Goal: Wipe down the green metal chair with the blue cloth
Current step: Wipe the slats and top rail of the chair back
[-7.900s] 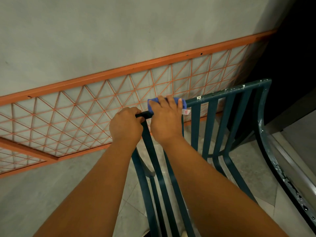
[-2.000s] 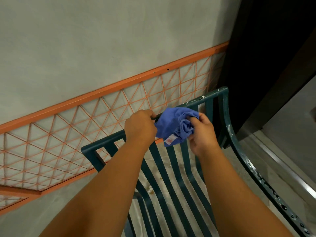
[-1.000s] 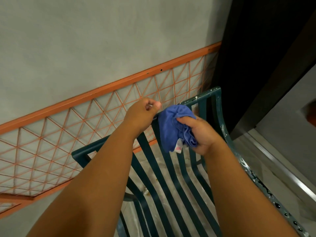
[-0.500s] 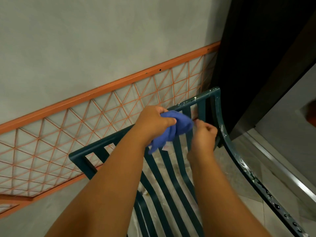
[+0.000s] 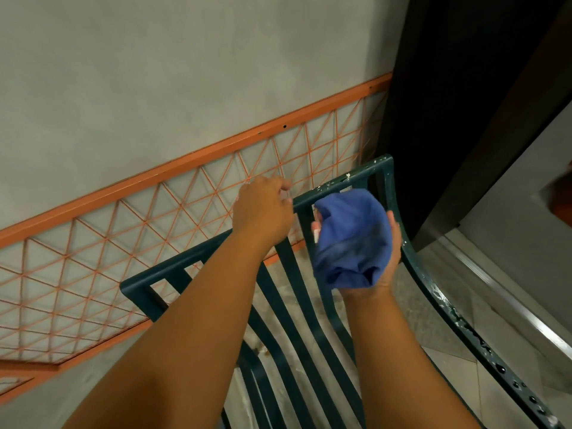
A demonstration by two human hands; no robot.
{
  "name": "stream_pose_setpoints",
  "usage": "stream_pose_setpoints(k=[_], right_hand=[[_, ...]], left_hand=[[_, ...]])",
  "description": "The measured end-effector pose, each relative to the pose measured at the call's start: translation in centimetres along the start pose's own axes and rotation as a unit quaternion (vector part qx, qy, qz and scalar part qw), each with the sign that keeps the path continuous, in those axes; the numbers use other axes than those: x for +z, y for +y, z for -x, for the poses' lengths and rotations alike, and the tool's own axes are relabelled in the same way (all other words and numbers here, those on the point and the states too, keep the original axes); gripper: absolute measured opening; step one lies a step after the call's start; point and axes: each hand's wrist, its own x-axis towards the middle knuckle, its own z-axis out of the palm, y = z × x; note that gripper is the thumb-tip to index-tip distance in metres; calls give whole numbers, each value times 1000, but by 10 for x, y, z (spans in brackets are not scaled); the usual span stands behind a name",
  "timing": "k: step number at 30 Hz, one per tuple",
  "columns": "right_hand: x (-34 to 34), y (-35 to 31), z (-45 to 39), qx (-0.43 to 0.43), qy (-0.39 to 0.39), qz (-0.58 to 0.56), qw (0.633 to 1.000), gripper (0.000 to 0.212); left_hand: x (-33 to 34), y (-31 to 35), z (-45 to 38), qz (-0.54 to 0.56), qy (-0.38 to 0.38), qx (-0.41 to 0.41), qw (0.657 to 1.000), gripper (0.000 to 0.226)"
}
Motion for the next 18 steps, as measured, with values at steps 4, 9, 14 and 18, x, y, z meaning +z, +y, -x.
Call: stream_pose_setpoints(k=[4, 9, 14, 18], right_hand=[[4, -9, -25, -137, 8, 119, 983, 38], [14, 15, -73, -437, -37, 597, 672, 45], [-7, 20, -99, -458, -62, 744, 483, 45], [12, 14, -101, -439, -28, 768, 465, 38]], left_hand=[[20, -17, -4, -5, -37, -48, 998, 37], [29, -22, -5, 46, -9, -66, 997, 32], [29, -23, -6, 61, -1, -76, 995, 33], [30, -23, -5, 67, 18, -78, 995, 32]])
